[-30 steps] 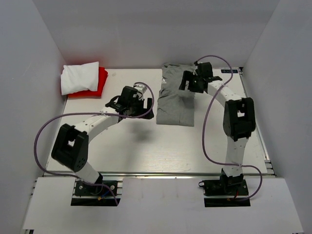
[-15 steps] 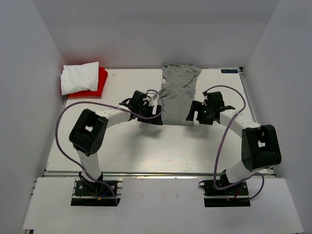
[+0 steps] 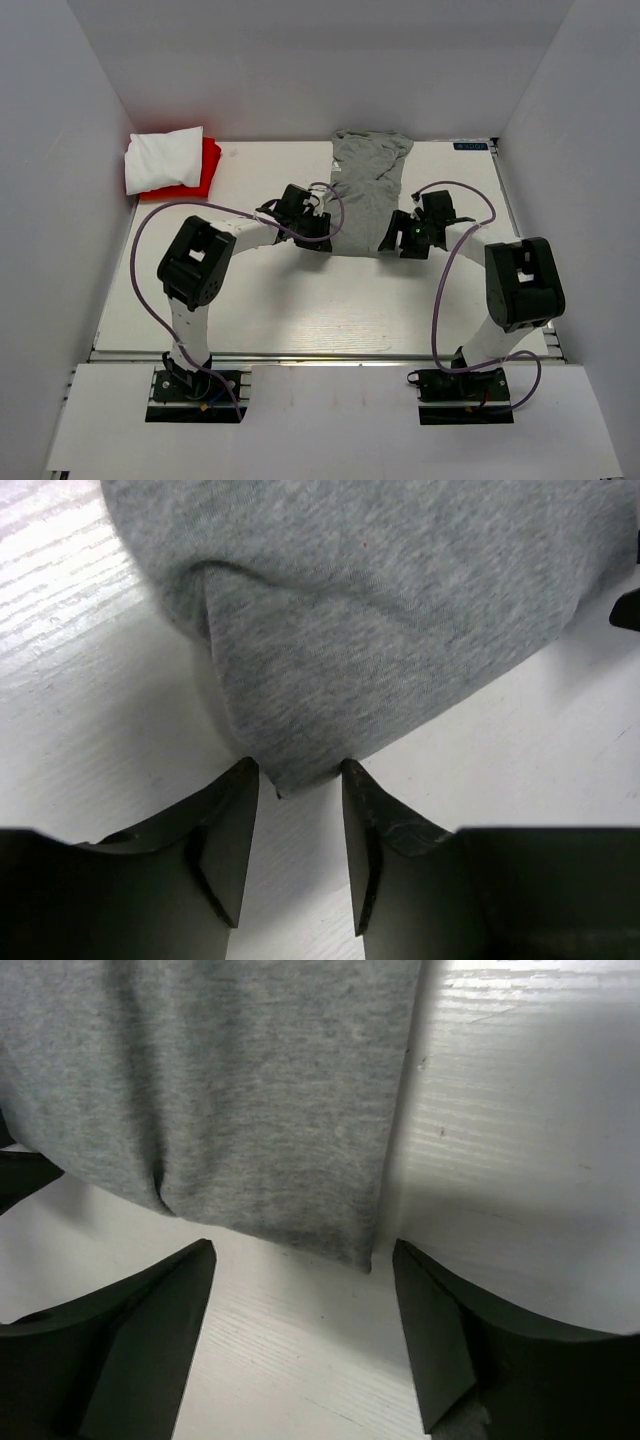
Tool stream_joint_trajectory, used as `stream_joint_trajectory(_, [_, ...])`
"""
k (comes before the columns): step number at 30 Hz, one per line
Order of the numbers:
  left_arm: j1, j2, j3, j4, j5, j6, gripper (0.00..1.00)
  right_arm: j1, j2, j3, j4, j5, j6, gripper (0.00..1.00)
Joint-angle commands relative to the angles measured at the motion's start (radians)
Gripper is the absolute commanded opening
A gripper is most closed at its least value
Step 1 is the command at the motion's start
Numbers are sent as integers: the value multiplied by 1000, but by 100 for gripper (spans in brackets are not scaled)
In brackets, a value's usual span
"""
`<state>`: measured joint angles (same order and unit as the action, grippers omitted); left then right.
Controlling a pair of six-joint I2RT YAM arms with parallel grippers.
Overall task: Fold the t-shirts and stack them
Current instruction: Grab one side of the 2/3 rectangular tshirt with both arms
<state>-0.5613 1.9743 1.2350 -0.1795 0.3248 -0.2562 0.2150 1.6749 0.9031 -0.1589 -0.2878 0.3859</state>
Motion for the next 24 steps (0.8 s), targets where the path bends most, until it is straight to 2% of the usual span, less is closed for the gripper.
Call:
stream_joint_trajectory(1, [-5,18,7,-21,-1,11,48,-9,35,-4,32,-13,10,76])
stream_joint_trajectory(2, [-5,27,7,-21,-1,11,47,-8,36,-4,47,-17,11,73])
stream_joint_trajectory(3, [-5,28,7,-21,-1,11,39,-9,45,-3,50,-24,14,64])
stream_joint_trajectory(5, [-14,38,7,-12,-1,11,37,-11,55,2,53,-30,15,59])
stream_joint_trajectory(6, [-14,50,21,-12,-1,11,35,-12,60,2,50,-28,18,53])
stream_joint_trajectory(7, [-14,51,30,-12,-1,11,31,-12,66,2,48,-34,16,42])
stream_joint_trajectory(10, [-14,69,50,-12,-10,11,25,-11,60,-3,50,-28,18,31])
stream_joint_trajectory(12, [-14,69,50,-12,-10,11,2,-12,56,-6,52,-24,19,14])
stream_joint_trajectory(13, [-14,57,50,-12,-10,11,0,-16,51,-7,45,-27,15,0])
stream_joint_trajectory(17, [-14,-29,-32,-21,-39,11,0,-16,-30,-27,19,-44,-24,0])
stream_joint_trajectory(19, [-14,-130,-84,-47,-84,-4,0,-19,-73,-68,-19,-13,-34,0])
stream_joint_trajectory(22, [-14,-271,-193,-57,-104,-34,0,-16,-240,-146,-59,4,-44,0])
stream_joint_trajectory(24, [-23,-333,-271,-57,-45,-61,0,-11,-351,-199,-83,-2,-22,0])
